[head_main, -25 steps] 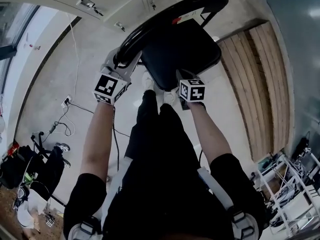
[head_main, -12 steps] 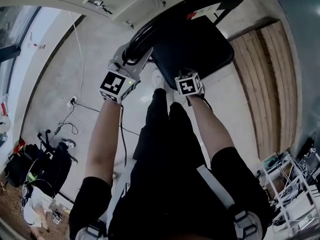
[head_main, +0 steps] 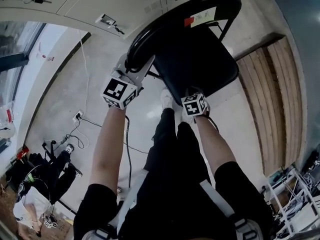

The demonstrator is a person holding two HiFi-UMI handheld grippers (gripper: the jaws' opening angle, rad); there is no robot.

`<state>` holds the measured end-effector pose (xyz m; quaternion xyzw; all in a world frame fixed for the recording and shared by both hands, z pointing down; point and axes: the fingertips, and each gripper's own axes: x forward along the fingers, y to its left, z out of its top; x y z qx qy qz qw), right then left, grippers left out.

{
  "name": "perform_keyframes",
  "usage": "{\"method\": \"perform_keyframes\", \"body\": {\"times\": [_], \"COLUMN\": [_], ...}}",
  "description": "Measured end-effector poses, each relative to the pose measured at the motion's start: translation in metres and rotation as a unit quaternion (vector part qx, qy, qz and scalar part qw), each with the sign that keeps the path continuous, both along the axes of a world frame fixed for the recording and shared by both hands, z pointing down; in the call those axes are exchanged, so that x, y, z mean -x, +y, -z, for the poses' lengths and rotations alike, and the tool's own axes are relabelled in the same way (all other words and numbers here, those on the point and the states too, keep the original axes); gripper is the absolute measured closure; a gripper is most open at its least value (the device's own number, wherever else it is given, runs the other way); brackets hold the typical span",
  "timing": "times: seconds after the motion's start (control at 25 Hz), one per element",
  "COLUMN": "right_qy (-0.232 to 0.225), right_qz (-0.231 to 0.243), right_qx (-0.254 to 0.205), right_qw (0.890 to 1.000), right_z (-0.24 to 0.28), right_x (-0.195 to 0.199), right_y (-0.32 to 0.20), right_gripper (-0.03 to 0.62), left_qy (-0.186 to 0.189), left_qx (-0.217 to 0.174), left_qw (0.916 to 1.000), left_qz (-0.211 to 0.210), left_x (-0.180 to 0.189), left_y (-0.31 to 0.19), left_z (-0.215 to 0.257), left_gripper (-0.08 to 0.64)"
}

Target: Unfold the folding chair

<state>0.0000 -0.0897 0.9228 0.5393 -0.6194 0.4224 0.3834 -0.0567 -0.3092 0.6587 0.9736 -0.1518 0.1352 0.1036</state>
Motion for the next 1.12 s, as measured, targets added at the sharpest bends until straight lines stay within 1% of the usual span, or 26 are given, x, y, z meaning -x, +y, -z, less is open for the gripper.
{"method": "perform_keyframes", "body": {"times": [0.2,0.36,0.44,0.64,0.8,0.96,1.12], "right_qy": [-0.006,0.022,0.028,0.015,0.002,0.009,0.005], "right_qz": [-0.001,0.008,0.013,0.011,0.010,0.035,0.027], "right_qx": [-0.002,0.016,0.027,0.041,0.035,0.022,0.035], "right_qw": [1.000,1.000,0.999,0.999,0.999,0.999,0.999], "right_z": [-0.014,-0.026,-0.030,-0.038,-0.043,-0.048,-0.054], "right_x": [0.000,0.001,0.002,0.003,0.004,0.004,0.004], "right_y": [-0.014,-0.016,-0.020,-0.027,-0.031,-0.033,-0.037], "right_gripper": [0.586,0.588,0.586,0.586,0.586,0.586,0.586], "left_qy": [0.007,0.013,0.014,0.022,0.030,0.045,0.053], "left_qx": [-0.003,-0.023,-0.027,-0.021,-0.009,-0.011,-0.016], "left_qw": [0.9998,0.9992,0.9990,0.9992,0.9991,0.9979,0.9966], "left_qz": [0.020,0.031,0.032,0.027,0.030,0.045,0.061], "left_x": [0.010,0.012,0.012,0.010,0.010,0.010,0.011], "left_y": [-0.036,-0.053,-0.061,-0.080,-0.094,-0.104,-0.114], "left_z": [-0.010,-0.017,-0.020,-0.027,-0.034,-0.036,-0.042], "left_gripper": [0.436,0.416,0.408,0.410,0.408,0.400,0.383]}}
